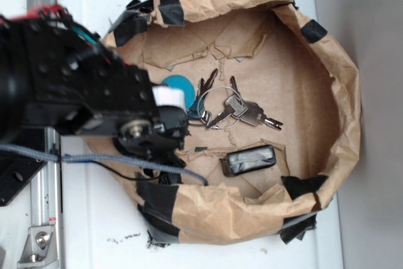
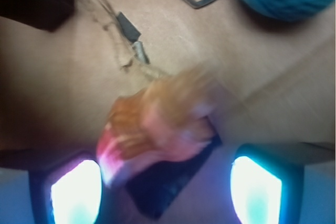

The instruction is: Grab the shell.

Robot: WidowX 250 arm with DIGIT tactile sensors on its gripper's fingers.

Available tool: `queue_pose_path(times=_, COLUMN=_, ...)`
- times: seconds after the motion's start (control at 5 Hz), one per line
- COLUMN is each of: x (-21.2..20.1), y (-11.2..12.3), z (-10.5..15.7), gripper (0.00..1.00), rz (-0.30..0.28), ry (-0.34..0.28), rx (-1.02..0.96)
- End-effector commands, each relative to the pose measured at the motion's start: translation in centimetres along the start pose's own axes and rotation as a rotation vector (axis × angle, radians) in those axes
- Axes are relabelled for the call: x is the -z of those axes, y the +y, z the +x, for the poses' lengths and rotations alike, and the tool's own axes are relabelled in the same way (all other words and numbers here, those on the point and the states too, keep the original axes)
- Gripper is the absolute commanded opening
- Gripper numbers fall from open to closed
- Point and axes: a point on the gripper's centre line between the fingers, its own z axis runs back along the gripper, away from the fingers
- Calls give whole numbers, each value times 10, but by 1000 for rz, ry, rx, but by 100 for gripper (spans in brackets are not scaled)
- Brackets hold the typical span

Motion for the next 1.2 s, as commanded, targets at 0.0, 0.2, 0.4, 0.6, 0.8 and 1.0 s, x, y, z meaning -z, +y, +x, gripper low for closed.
queue_pose_path(times=0.0, x=14, y=-16, z=16, gripper=100, rz=49, ry=14, rx=184)
queue_pose_path(times=0.2, x=-5, y=-14, z=39, gripper=0, rz=75, ry=-11, rx=228)
queue_pose_path(times=0.4, x=-56, y=-14, z=63, gripper=0, rz=57, ry=-51, rx=370)
queue_pose_path(times=0.6, x=-118, y=-11, z=82, gripper=0, rz=104, ry=-191, rx=491)
queue_pose_path(times=0.8, x=-168, y=-2, z=80, gripper=0, rz=170, ry=-266, rx=535)
queue_pose_path(times=1.0, x=-178, y=2, z=70, gripper=0, rz=133, ry=-286, rx=528)
